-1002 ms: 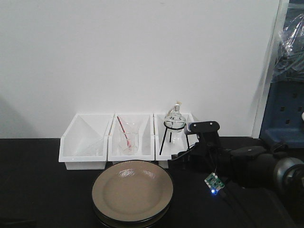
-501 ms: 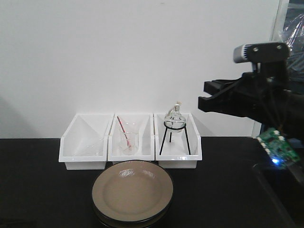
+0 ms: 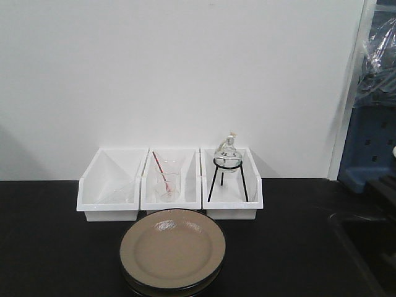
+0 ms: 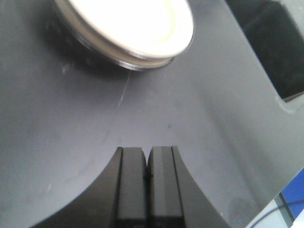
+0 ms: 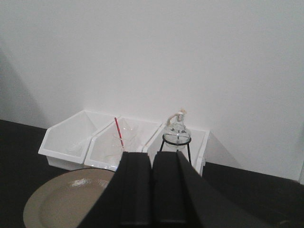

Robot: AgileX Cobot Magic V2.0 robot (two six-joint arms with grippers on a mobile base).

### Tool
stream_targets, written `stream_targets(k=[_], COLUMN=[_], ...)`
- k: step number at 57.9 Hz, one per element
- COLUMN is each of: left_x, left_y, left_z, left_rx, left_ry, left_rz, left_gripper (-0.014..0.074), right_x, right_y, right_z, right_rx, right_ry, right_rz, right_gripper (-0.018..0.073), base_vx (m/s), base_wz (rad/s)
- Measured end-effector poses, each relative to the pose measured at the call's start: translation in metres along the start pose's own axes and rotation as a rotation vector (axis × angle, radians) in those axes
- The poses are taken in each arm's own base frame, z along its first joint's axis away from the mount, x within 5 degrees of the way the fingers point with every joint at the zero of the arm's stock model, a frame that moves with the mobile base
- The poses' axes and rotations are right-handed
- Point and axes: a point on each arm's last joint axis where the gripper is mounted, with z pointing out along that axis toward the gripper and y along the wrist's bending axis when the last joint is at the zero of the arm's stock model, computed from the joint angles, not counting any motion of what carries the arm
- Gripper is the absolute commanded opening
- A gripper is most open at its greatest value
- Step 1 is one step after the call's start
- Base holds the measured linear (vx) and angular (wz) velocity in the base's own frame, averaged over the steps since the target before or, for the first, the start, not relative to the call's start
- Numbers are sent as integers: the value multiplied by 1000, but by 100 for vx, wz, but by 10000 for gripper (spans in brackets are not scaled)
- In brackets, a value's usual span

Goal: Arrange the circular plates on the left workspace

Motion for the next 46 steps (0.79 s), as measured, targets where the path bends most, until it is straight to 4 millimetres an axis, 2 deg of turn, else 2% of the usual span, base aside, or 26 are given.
stream_targets(k=[8,26,46], left_x=[9,9,18], left_y=[-7,-41,-92], left_z=[-3,-27,-56], left_rx=[-15,8,217], left_ry=[-11,-150,-300], left_rz=[25,137,224], left_gripper=[-1,-1,-1], right_x=[14,14,14], right_y=[-1,-1,-1], right_z=[-12,-14,-14], right_rx=[20,29,29], right_ry=[4,-2,-2], right_rz=[1,32,35], right_gripper=[-3,0,0], base_vx=[0,0,0], base_wz=[0,0,0])
